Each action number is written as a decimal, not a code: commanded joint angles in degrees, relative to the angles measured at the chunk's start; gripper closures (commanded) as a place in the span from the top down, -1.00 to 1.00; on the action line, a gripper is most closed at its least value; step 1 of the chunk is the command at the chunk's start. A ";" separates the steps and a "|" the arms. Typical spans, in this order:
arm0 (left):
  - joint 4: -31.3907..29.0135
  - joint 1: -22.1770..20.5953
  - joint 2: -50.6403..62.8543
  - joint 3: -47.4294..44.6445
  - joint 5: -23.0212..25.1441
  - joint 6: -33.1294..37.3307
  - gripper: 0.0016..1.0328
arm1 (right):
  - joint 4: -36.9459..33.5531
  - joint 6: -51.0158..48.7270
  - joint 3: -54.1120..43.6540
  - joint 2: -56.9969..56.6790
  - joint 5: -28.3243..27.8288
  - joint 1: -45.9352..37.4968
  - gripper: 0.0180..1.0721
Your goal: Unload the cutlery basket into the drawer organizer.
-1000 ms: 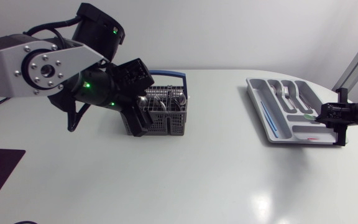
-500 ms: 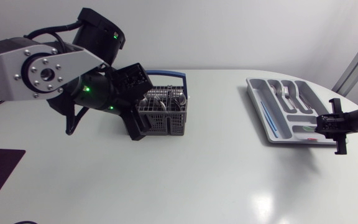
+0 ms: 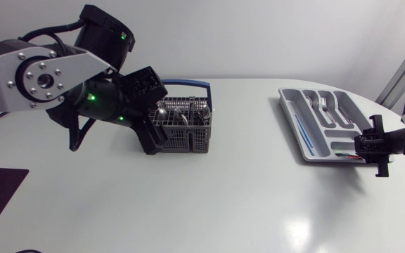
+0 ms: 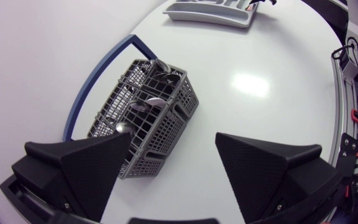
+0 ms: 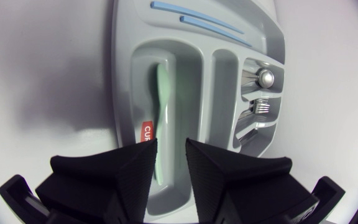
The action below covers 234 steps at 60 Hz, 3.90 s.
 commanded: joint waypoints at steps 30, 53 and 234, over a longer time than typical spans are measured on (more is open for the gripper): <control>-0.32 4.09 2.83 1.43 0.25 -9.56 0.77 | 0.20 18.56 -5.68 -12.57 -1.65 9.03 -0.02; -0.67 8.83 7.14 3.63 4.21 -10.88 0.77 | -2.26 35.78 -10.69 -22.94 1.69 26.17 0.00; -3.75 21.31 29.11 21.65 29.43 -30.22 -0.36 | -7.00 84.65 6.72 -10.54 13.03 74.86 0.00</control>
